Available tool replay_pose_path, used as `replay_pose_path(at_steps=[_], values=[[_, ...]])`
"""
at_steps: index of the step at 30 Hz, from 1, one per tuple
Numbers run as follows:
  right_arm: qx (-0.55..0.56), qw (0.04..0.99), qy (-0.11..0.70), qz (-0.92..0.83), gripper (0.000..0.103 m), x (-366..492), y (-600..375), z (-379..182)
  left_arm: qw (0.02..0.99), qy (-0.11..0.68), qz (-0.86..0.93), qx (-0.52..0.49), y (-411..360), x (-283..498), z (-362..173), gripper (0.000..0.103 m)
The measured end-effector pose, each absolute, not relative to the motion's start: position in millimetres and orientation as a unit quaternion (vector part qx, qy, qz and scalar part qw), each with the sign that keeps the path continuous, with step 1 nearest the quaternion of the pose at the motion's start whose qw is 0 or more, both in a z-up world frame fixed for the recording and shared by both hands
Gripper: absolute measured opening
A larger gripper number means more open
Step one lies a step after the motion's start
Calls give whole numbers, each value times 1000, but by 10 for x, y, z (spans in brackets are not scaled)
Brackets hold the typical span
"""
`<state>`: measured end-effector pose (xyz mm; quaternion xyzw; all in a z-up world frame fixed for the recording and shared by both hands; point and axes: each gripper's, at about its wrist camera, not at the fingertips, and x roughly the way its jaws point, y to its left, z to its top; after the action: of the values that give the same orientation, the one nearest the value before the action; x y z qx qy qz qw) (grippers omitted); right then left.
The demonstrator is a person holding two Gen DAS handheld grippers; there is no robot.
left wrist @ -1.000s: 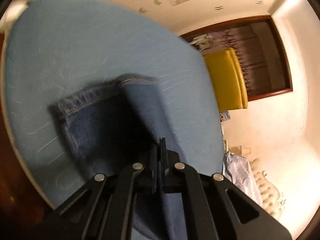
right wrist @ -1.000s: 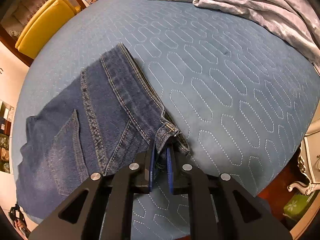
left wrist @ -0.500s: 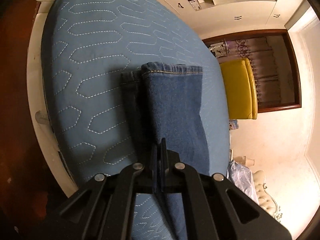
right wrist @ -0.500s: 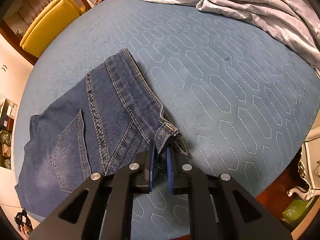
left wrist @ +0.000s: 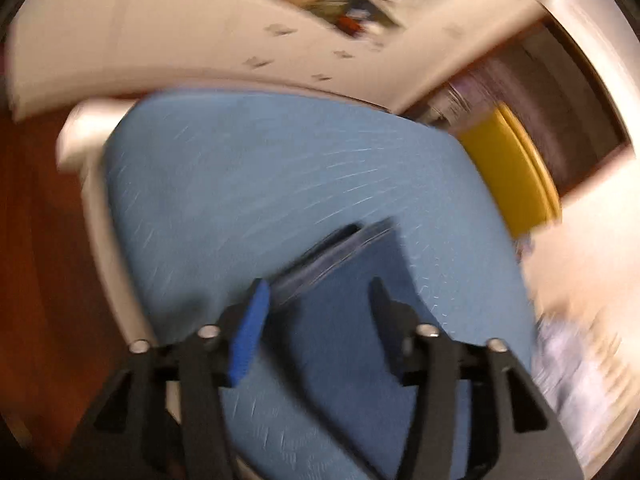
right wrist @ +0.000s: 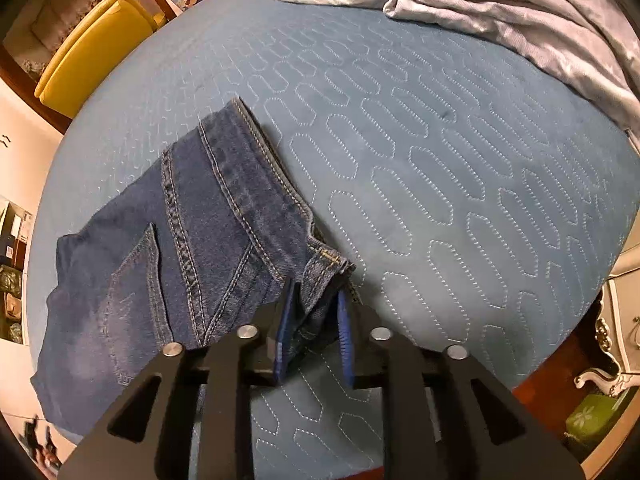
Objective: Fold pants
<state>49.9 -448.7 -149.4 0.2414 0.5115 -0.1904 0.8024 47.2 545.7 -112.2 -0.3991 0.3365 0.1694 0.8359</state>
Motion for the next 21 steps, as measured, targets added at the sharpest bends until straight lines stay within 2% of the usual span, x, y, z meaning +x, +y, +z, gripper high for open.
replay_pose_path(at_steps=[1,2,5,7,8,9,10,11,13,16,19,21], values=[[223,805,508,-211,45,475,-4495,-1420,850,348,155,-364,5430,665,-1050,69],[208,807,503,-230,52,443,-4504,-1340,861,368,143,-321,5401,885,-1000,71],[188,813,485,-262,53,340,-4563,-1087,872,424,112,-218,5333,1430,-989,73],[134,832,474,-255,53,400,-4446,-885,861,456,91,-204,5398,1680,-1081,73],[111,843,472,-233,53,467,-4340,-805,851,476,93,-203,5476,1781,-1159,67],[93,851,473,-207,54,549,-4217,-739,841,492,85,-208,5551,1838,-1227,27],[70,864,471,-166,59,685,-4021,-657,831,508,67,-217,5615,1872,-1294,11],[55,871,469,-137,71,783,-3874,-622,826,516,60,-220,5681,1877,-1337,11],[-1,884,465,-49,81,1137,-3380,-591,824,520,53,-221,5745,1904,-1331,9],[-43,878,470,79,81,1660,-2746,-694,819,511,78,-249,5901,1998,-1313,0],[-78,861,477,155,81,2238,-2244,-980,814,505,115,-261,6069,1869,-1399,0],[-81,847,490,188,76,2466,-2033,-1158,821,487,103,-279,6129,1741,-1351,0]])
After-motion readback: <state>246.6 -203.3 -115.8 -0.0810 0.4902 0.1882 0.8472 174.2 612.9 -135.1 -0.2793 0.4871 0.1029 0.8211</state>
